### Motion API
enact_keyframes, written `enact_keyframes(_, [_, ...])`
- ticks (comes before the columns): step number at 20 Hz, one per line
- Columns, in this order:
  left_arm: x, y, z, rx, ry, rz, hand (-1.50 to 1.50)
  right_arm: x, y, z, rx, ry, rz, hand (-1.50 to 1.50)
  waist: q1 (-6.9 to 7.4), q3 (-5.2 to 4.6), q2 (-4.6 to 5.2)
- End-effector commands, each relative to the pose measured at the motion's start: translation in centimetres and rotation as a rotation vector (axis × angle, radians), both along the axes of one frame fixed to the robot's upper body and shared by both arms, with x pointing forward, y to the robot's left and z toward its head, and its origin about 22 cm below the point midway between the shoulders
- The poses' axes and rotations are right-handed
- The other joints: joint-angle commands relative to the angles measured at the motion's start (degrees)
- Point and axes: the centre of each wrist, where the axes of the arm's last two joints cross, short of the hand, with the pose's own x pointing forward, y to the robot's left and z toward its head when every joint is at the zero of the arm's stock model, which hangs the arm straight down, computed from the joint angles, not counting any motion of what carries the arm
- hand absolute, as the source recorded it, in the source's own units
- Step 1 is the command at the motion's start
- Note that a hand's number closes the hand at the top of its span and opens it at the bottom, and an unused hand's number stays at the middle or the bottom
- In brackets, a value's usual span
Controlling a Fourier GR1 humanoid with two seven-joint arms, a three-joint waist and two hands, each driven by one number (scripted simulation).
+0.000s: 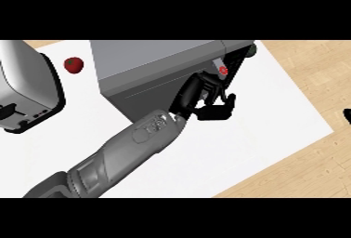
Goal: Pick up the milk, place it into the microwave and close the microwave
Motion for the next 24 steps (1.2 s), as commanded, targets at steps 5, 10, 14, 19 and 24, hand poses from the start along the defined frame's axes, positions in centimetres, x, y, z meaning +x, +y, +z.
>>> enact_keyframes(5, [-0.1, -3.0, 2.4, -0.041, -0.041, -0.02, 1.5, 0.4, -0.8, 1.3, -0.027, -0.015, -0.011, -1.5, -2.53, 0.07, 0.75])
enact_keyframes(10, [-0.2, -3.0, 2.3, -0.041, -0.051, -0.001, 1.5, 0.6, -1.3, 2.2, -0.061, -0.025, -0.01, -1.5, -3.01, 0.13, 0.57])
enact_keyframes(14, [-0.5, -3.2, 2.3, -0.052, -0.05, 0.001, 1.5, 1.0, -1.7, 2.6, -0.062, -0.026, -0.007, -1.5, -2.89, 0.21, 0.96])
enact_keyframes(19, [-0.4, -3.3, 2.5, -0.06, -0.054, 0.018, 1.5, 1.1, -2.0, 3.0, -0.057, -0.02, -0.004, -1.5, -3.08, 0.18, 0.87])
enact_keyframes(24, [-0.7, -3.4, 2.4, -0.063, -0.067, 0.024, 1.5, 1.5, -2.4, 3.5, -0.056, -0.019, 0.007, -1.5, -3.15, 0.26, 1.21])
